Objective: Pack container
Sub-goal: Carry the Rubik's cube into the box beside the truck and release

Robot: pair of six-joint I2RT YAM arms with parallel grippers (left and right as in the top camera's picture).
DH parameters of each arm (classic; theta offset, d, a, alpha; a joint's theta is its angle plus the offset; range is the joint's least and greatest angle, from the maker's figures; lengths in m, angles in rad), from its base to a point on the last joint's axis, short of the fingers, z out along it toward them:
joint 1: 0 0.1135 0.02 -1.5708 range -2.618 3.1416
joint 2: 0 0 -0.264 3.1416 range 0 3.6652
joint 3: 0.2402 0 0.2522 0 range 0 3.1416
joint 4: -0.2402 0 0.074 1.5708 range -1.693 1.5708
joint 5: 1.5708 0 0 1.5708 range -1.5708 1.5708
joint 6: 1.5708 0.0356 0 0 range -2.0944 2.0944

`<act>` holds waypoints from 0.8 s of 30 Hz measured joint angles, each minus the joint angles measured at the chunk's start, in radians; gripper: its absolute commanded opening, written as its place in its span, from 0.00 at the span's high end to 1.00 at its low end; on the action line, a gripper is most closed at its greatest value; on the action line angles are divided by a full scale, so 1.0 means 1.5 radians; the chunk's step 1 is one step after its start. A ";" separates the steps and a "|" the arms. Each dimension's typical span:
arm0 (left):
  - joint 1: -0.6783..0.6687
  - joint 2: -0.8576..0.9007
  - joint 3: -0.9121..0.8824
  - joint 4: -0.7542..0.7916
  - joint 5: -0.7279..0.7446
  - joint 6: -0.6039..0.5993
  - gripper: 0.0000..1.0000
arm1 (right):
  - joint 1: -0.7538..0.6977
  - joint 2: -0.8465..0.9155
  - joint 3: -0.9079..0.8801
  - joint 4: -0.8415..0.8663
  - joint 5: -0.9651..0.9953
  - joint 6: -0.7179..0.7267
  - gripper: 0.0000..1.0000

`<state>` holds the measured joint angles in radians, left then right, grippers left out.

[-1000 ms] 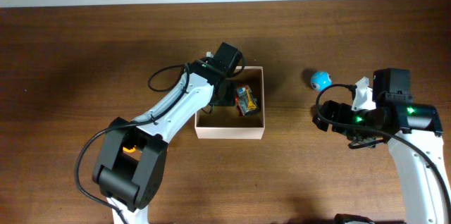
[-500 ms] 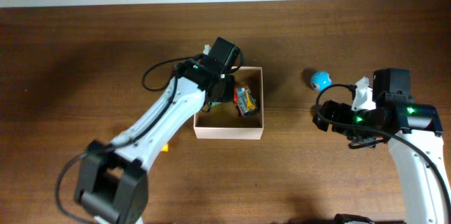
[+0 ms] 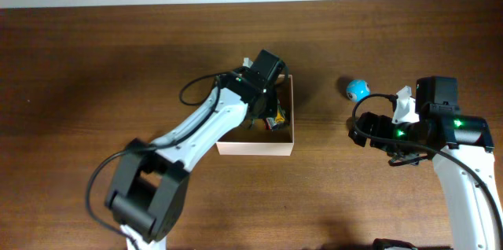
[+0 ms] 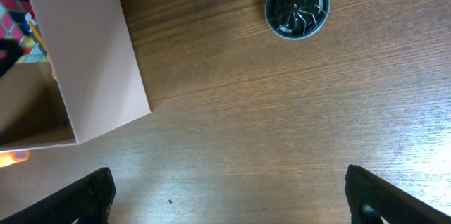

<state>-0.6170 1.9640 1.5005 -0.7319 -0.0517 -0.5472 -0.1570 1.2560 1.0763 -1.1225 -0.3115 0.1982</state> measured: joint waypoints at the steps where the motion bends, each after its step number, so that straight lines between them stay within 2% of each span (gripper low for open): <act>1: 0.000 0.008 0.000 0.007 0.002 -0.001 0.95 | 0.000 0.000 0.000 0.000 0.000 0.000 0.01; 7: 0.000 0.016 0.000 0.043 -0.001 -0.008 0.95 | 0.000 0.000 0.000 -0.002 0.000 0.000 0.01; 21: 0.004 0.059 0.000 0.044 -0.044 -0.012 0.94 | 0.000 0.000 0.000 -0.012 0.000 0.000 0.01; 23: 0.007 0.064 0.000 0.038 -0.053 -0.012 0.87 | 0.000 0.000 0.000 -0.016 0.000 0.000 0.01; 24: 0.009 0.064 0.000 0.034 -0.059 -0.014 0.87 | 0.000 0.000 0.000 -0.017 0.000 0.000 0.01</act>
<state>-0.6041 2.0594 1.5005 -0.6804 -0.1406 -0.5682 -0.1570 1.2560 1.0763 -1.1481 -0.3115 0.1978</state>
